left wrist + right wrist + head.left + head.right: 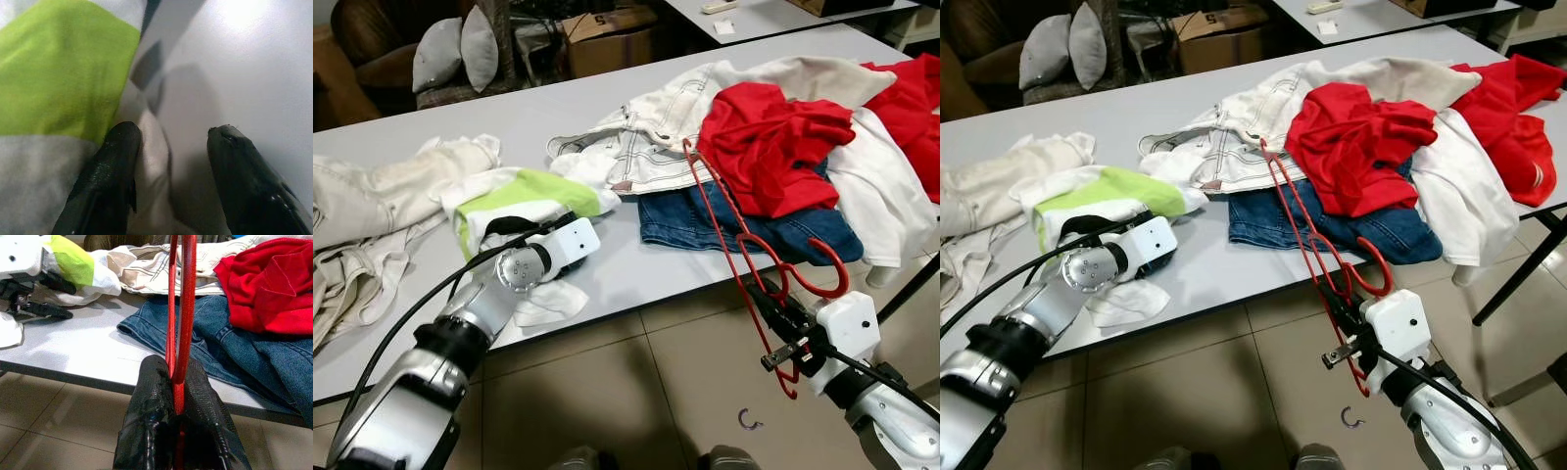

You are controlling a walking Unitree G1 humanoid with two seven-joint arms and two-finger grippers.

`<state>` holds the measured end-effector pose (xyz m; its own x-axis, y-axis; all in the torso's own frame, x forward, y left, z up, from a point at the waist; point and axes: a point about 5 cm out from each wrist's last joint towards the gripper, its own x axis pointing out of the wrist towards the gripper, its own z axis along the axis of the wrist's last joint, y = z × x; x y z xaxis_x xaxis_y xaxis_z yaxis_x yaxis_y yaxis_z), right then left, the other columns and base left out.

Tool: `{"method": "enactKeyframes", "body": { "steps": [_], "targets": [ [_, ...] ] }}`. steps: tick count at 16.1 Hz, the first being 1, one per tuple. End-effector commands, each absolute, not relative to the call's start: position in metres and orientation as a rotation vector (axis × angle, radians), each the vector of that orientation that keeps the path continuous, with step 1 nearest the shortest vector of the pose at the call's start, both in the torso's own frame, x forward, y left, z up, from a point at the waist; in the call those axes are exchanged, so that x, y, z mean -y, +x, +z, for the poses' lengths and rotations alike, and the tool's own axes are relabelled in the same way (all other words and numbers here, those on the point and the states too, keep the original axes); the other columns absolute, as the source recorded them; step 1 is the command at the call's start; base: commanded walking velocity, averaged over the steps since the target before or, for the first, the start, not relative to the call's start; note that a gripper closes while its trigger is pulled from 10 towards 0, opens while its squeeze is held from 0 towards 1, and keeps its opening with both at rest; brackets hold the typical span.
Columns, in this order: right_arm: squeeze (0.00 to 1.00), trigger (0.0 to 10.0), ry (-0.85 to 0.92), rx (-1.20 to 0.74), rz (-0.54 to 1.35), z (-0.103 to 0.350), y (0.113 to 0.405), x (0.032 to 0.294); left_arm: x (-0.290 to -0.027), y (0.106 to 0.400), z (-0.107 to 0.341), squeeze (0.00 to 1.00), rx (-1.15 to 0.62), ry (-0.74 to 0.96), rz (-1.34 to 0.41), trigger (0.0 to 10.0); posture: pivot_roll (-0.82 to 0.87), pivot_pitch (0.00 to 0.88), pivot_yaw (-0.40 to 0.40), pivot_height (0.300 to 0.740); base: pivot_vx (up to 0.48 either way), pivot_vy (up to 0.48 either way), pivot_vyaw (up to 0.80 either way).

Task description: Hang hanger

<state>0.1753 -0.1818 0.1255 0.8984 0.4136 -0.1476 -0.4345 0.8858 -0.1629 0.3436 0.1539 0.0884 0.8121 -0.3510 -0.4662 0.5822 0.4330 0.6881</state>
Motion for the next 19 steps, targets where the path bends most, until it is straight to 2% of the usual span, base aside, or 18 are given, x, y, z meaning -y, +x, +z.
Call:
{"method": "enactKeyframes", "body": {
  "steps": [1,2,4,5,6,19],
  "targets": [
    [0.0,10.0,-0.202,-0.099,0.444,0.128,0.175,0.181,-0.164,0.348,0.088,0.0,-0.282,1.017,-0.534,4.5,-0.18,0.0,0.129,0.74,0.0,0.0,0.0],
    [0.0,10.0,-0.203,-0.099,0.444,0.129,0.175,0.182,-0.166,0.351,0.09,0.0,-0.271,1.034,-0.508,3.8,-0.18,0.0,0.129,0.74,0.0,0.0,0.0],
    [0.0,10.0,-0.205,-0.099,0.444,0.129,0.175,0.182,-0.167,0.354,0.092,0.0,-0.281,1.048,-0.496,3.7,-0.19,0.0,0.13,0.74,0.0,0.0,0.0],
    [0.0,10.0,-0.207,-0.099,0.445,0.129,0.175,0.182,-0.167,0.356,0.092,0.0,-0.288,1.052,-0.496,2.5,-0.19,0.0,0.13,0.74,0.0,0.0,0.0],
    [0.0,10.0,-0.207,-0.098,0.445,0.129,0.174,0.182,-0.167,0.357,0.092,0.0,-0.288,1.048,-0.496,0.0,-0.19,0.0,0.133,0.74,0.0,0.0,0.0],
    [0.0,10.0,-0.21,-0.096,0.445,0.129,0.176,0.182,-0.176,0.361,0.09,0.0,-0.305,1.032,-0.46,0.0,-0.19,0.0,0.131,0.74,0.0,0.0,0.0]
  ]
}}
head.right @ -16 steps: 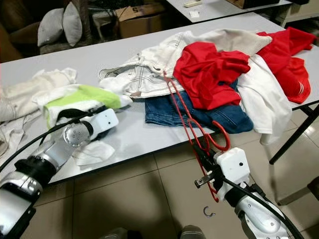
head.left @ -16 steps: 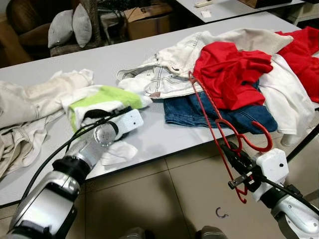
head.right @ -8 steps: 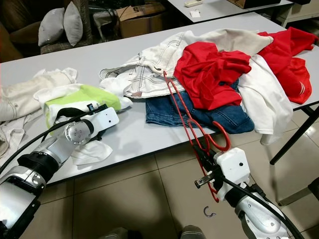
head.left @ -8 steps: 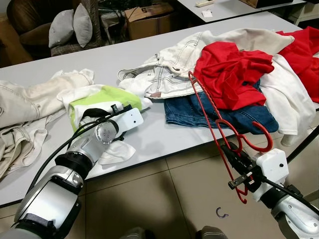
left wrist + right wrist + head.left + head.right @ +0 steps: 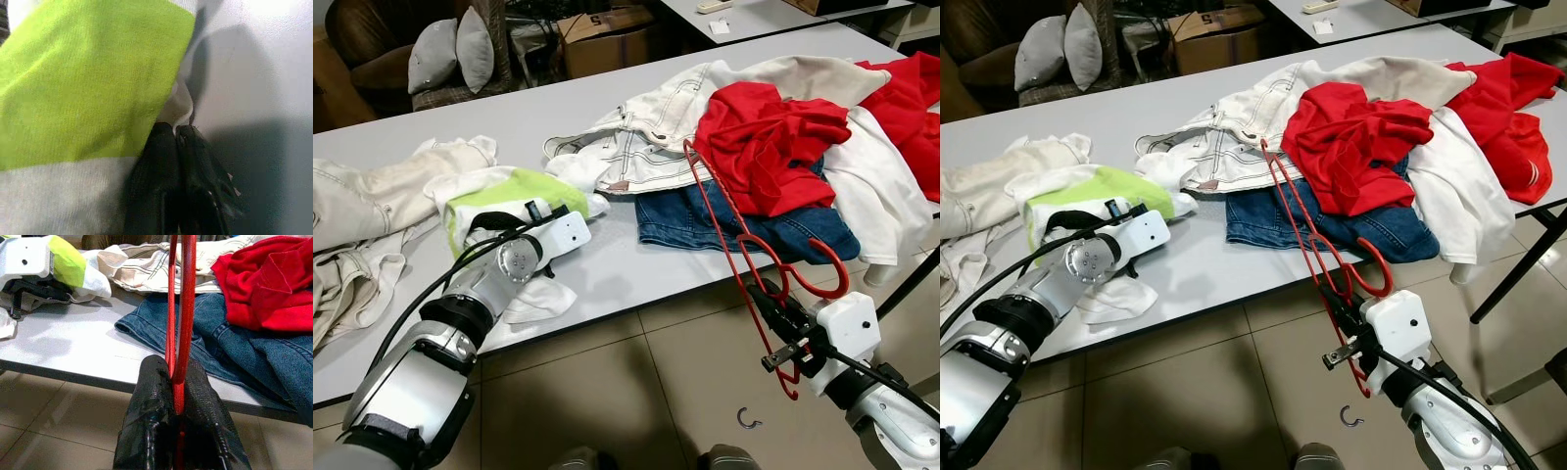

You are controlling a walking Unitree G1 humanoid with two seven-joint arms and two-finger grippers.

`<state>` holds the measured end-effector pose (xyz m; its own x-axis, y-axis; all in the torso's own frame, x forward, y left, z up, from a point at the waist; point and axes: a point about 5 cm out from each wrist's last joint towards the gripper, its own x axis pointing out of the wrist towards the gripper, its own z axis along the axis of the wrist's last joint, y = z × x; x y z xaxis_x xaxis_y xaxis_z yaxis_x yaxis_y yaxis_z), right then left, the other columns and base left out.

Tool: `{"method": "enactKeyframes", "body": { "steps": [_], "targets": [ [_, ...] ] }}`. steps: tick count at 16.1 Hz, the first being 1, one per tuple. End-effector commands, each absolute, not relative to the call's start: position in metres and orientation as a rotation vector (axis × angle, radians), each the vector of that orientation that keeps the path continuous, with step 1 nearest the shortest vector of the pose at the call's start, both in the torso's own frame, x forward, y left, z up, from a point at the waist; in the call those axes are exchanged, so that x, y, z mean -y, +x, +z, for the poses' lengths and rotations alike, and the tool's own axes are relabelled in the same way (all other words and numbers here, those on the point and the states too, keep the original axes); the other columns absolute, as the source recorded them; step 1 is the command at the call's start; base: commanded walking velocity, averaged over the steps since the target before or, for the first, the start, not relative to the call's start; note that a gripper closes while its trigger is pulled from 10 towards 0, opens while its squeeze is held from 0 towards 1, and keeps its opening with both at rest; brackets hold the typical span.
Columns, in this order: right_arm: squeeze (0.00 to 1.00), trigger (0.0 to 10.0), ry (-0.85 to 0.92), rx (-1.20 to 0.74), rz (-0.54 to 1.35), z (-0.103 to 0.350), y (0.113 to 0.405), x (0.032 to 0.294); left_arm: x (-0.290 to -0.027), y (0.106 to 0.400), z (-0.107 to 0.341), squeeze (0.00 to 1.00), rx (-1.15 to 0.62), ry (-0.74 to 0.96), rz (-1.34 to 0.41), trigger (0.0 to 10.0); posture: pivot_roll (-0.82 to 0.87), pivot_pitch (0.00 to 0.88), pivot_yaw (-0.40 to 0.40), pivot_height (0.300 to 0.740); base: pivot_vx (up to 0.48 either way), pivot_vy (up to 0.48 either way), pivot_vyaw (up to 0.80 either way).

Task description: Hang hanger

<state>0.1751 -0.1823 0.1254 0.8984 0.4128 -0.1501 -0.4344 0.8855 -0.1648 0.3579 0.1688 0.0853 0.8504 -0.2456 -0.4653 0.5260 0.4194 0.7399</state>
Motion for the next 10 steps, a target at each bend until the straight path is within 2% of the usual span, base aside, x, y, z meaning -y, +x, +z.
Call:
{"method": "enactKeyframes", "body": {
  "steps": [1,4,5,6,8,10],
  "targets": [
    [0.0,10.0,-0.211,-0.095,0.444,0.13,0.176,0.182,-0.176,0.362,0.091,0.0,-0.304,1.033,-0.46,0.0,-0.19,0.0,0.131,0.74,0.0,0.0,0.0],
    [0.0,10.0,-0.213,-0.093,0.441,0.13,0.177,0.183,-0.172,0.362,0.093,0.0,-0.32,0.951,-0.51,0.0,-0.19,0.0,0.13,0.74,0.0,0.0,0.0],
    [0.0,10.0,-0.216,-0.092,0.437,0.13,0.177,0.184,-0.161,0.36,0.095,0.0,-0.359,0.698,-0.602,0.0,-0.19,0.0,0.13,0.74,0.0,0.0,0.0],
    [0.0,10.0,-0.221,-0.086,0.425,0.131,0.178,0.186,-0.147,0.36,0.111,0.0,-0.324,0.436,-0.732,0.0,-0.19,0.0,0.128,0.74,0.0,0.0,0.0],
    [0.0,10.0,-0.229,-0.064,0.389,0.134,0.181,0.19,-0.131,0.354,0.151,0.0,-0.208,0.214,-1.009,0.0,-0.19,0.0,0.125,0.74,0.0,0.0,0.0],
    [0.0,10.0,-0.224,-0.029,0.33,0.139,0.185,0.195,-0.129,0.348,0.196,0.0,-0.093,0.034,-1.192,0.0,-0.19,0.0,0.125,0.74,0.0,0.0,0.0]
  ]
}}
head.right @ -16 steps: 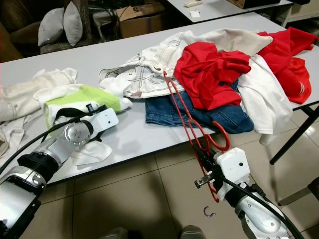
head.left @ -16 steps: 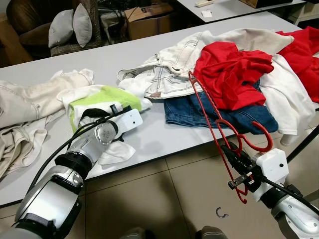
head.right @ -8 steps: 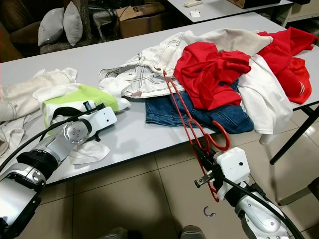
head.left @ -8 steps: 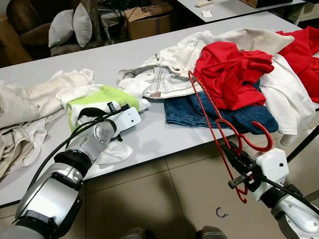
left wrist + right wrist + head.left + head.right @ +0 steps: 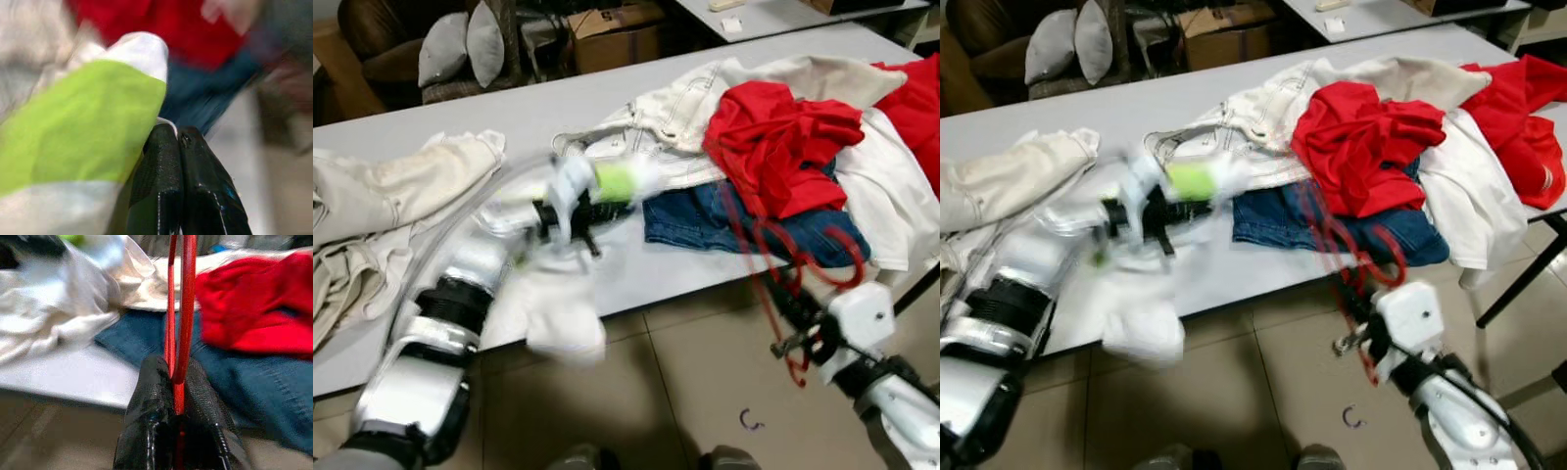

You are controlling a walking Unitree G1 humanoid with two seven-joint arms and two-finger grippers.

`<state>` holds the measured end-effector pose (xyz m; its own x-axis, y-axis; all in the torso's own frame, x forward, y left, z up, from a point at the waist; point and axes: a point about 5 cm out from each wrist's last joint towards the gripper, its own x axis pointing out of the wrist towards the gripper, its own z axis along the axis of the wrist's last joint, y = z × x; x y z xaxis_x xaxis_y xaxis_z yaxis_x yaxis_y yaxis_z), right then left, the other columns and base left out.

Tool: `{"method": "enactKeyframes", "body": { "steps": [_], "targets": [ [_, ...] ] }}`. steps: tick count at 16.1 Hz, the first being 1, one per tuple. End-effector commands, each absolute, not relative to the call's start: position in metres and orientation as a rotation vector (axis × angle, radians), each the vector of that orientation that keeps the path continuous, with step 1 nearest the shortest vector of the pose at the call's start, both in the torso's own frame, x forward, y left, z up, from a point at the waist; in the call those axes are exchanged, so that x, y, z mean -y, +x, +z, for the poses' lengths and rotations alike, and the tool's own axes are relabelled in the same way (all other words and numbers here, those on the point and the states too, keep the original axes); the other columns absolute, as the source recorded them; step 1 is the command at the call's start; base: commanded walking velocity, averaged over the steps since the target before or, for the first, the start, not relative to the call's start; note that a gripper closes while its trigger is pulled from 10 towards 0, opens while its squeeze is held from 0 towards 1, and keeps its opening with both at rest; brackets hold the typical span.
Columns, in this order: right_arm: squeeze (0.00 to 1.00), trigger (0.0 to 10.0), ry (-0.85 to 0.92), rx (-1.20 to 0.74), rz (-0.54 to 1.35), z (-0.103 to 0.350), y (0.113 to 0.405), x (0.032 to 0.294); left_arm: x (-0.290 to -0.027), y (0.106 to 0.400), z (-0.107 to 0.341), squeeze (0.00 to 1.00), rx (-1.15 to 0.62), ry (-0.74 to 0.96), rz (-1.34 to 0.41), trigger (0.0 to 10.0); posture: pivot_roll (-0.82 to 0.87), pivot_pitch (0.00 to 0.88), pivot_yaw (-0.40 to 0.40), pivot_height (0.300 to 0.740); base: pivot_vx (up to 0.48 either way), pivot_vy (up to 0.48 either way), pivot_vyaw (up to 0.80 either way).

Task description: Hang hanger

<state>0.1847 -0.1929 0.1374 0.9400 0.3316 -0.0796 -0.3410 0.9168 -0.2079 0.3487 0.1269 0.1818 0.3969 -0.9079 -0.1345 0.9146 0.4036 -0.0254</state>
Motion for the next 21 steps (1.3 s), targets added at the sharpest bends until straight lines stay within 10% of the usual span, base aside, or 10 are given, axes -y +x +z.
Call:
{"method": "enactKeyframes", "body": {
  "steps": [1,4,11,12,13,15,16,17,21],
  "targets": [
    [0.0,10.0,-0.224,-0.023,0.318,0.14,0.186,0.197,-0.13,0.348,0.207,0.0,-0.064,-0.004,-1.218,0.0,-0.19,0.0,0.126,0.74,0.0,0.0,0.0],
    [0.0,10.0,-0.221,-0.017,0.301,0.14,0.187,0.2,-0.153,0.372,0.258,0.0,0.118,-0.408,-1.04,0.0,-0.19,0.0,0.129,0.74,0.0,0.0,0.0],
    [0.0,10.0,-0.225,-0.028,0.299,0.139,0.183,0.199,-0.149,0.383,0.187,0.0,-0.204,-0.067,-0.715,0.0,-0.2,0.0,0.133,0.74,0.0,0.0,0.0],
    [0.0,10.0,-0.225,-0.029,0.299,0.139,0.182,0.199,-0.154,0.386,0.178,0.0,-0.242,-0.002,-0.635,0.8,-0.2,0.0,0.133,0.74,0.0,0.0,0.0],
    [0.0,10.0,-0.225,-0.029,0.298,0.14,0.182,0.199,-0.158,0.387,0.174,0.0,-0.257,0.044,-0.59,10.0,-0.2,0.0,0.133,0.74,0.0,0.0,0.0],
    [0.0,10.0,-0.227,-0.032,0.294,0.14,0.18,0.2,-0.178,0.391,0.17,0.0,-0.269,0.119,-0.413,10.0,-0.21,0.0,0.137,0.74,0.0,0.0,0.0],
    [0.0,10.0,-0.228,-0.033,0.292,0.14,0.179,0.201,-0.181,0.391,0.172,0.83,-0.265,0.097,-0.409,10.0,-0.21,0.0,0.137,0.74,0.0,0.0,0.0],
    [0.0,10.0,-0.229,-0.035,0.291,0.14,0.179,0.201,-0.182,0.39,0.172,1.0,-0.274,0.091,-0.417,10.0,-0.22,0.0,0.139,0.74,0.0,0.0,0.0],
    [0.0,10.0,-0.234,-0.062,0.285,0.138,0.173,0.204,-0.166,0.361,0.185,1.0,-0.363,-0.136,-0.737,10.0,-0.22,0.0,0.14,0.74,0.0,0.0,0.0]
  ]
}}
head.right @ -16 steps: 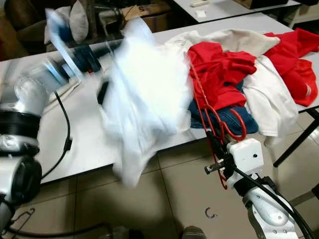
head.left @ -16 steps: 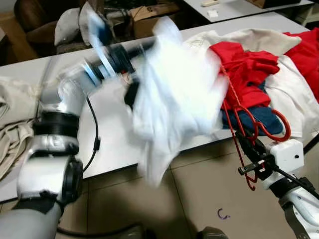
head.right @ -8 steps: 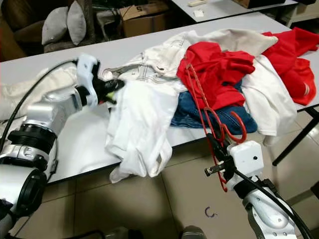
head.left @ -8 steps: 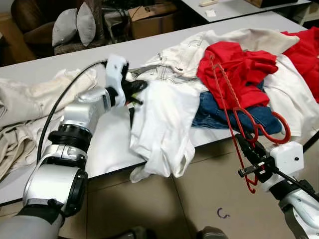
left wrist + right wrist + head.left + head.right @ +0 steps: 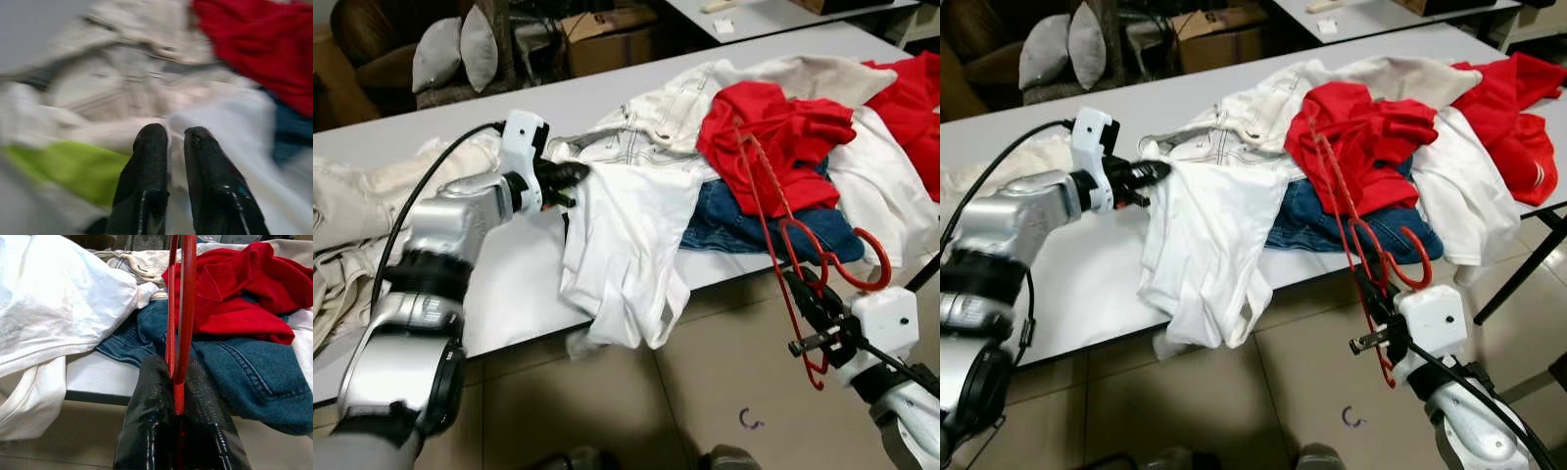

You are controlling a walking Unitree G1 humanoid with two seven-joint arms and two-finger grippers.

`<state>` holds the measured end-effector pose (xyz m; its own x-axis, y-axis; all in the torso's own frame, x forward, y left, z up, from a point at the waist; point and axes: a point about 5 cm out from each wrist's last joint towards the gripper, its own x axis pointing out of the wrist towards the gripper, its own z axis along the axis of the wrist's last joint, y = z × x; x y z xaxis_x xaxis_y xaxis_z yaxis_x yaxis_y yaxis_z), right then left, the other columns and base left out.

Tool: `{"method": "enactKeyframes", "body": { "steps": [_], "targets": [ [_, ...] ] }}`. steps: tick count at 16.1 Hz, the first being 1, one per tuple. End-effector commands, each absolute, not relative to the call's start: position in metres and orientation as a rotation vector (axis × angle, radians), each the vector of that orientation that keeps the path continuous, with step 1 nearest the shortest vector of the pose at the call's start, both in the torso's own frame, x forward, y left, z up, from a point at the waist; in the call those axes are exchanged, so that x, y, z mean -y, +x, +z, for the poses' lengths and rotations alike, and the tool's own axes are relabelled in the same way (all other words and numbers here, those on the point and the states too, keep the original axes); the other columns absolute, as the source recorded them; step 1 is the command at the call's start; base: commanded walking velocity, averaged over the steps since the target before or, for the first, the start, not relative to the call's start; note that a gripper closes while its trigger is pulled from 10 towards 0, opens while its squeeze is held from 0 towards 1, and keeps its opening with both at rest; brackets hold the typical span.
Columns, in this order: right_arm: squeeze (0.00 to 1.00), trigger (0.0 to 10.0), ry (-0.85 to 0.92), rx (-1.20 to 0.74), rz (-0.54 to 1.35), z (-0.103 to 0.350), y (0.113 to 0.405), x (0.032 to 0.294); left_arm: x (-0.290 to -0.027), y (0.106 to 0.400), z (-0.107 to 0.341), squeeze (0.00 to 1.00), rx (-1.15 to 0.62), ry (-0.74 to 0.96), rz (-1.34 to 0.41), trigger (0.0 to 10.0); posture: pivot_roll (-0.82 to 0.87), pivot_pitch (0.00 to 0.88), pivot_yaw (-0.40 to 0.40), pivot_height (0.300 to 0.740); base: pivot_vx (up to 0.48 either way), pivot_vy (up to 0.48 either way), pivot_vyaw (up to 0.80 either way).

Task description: Hang hanger

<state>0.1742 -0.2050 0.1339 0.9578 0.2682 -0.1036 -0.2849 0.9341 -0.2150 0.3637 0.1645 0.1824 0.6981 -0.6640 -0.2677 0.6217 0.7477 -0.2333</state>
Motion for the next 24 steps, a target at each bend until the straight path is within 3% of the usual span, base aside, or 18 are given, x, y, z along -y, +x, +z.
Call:
{"method": "enactKeyframes", "body": {
  "steps": [1,4,7,10,11,12,13,17,21,23,24],
  "targets": [
    [0.0,10.0,-0.234,-0.067,0.289,0.138,0.172,0.204,-0.161,0.35,0.185,1.0,-0.392,-0.147,-0.818,10.0,-0.22,0.0,0.14,0.74,0.0,0.0,0.0],
    [0.0,10.0,-0.233,-0.076,0.3,0.137,0.171,0.203,-0.146,0.311,0.171,1.0,-0.53,-0.053,-1.033,10.0,-0.22,0.0,0.137,0.74,0.0,0.0,0.0],
    [0.0,10.0,-0.236,-0.087,0.307,0.136,0.169,0.203,-0.131,0.293,0.17,1.0,-0.543,-0.082,-1.045,10.0,-0.22,0.0,0.124,0.74,0.0,0.0,0.0],
    [0.0,10.0,-0.241,-0.092,0.318,0.136,0.169,0.203,-0.126,0.286,0.152,1.0,-0.597,0.078,-0.993,10.0,-0.22,0.0,0.12,0.74,0.0,0.0,0.0],
    [0.0,10.0,-0.243,-0.091,0.321,0.137,0.169,0.203,-0.128,0.283,0.139,0.68,-0.628,0.189,-0.945,10.0,-0.22,0.0,0.117,0.74,0.0,0.0,0.0],
    [0.0,10.0,-0.244,-0.091,0.323,0.137,0.17,0.203,-0.129,0.282,0.131,0.04,-0.644,0.271,-0.915,10.0,-0.22,0.0,0.117,0.74,0.0,0.0,0.0],
    [0.0,10.0,-0.244,-0.089,0.325,0.138,0.17,0.203,-0.129,0.284,0.125,0.0,-0.643,0.319,-0.883,10.0,-0.22,0.0,0.116,0.74,0.0,0.0,0.0],
    [0.0,10.0,-0.244,-0.086,0.328,0.138,0.171,0.203,-0.147,0.311,0.123,0.0,-0.572,0.529,-0.722,10.0,-0.23,0.0,0.115,0.74,0.0,0.0,0.0],
    [0.0,10.0,-0.243,-0.086,0.329,0.138,0.172,0.201,-0.188,0.364,0.151,0.0,-0.428,0.682,-0.475,10.0,-0.23,0.0,0.114,0.74,0.0,0.0,0.0],
    [0.0,10.0,-0.244,-0.084,0.328,0.138,0.172,0.201,-0.189,0.371,0.16,0.0,-0.388,0.662,-0.462,10.0,-0.23,0.0,0.115,0.74,0.0,0.0,0.0],
    [0.0,10.0,-0.245,-0.083,0.322,0.139,0.172,0.203,-0.187,0.373,0.171,0.0,-0.344,0.562,-0.496,10.0,-0.24,0.0,0.12,0.74,0.0,0.0,0.0]
  ]
}}
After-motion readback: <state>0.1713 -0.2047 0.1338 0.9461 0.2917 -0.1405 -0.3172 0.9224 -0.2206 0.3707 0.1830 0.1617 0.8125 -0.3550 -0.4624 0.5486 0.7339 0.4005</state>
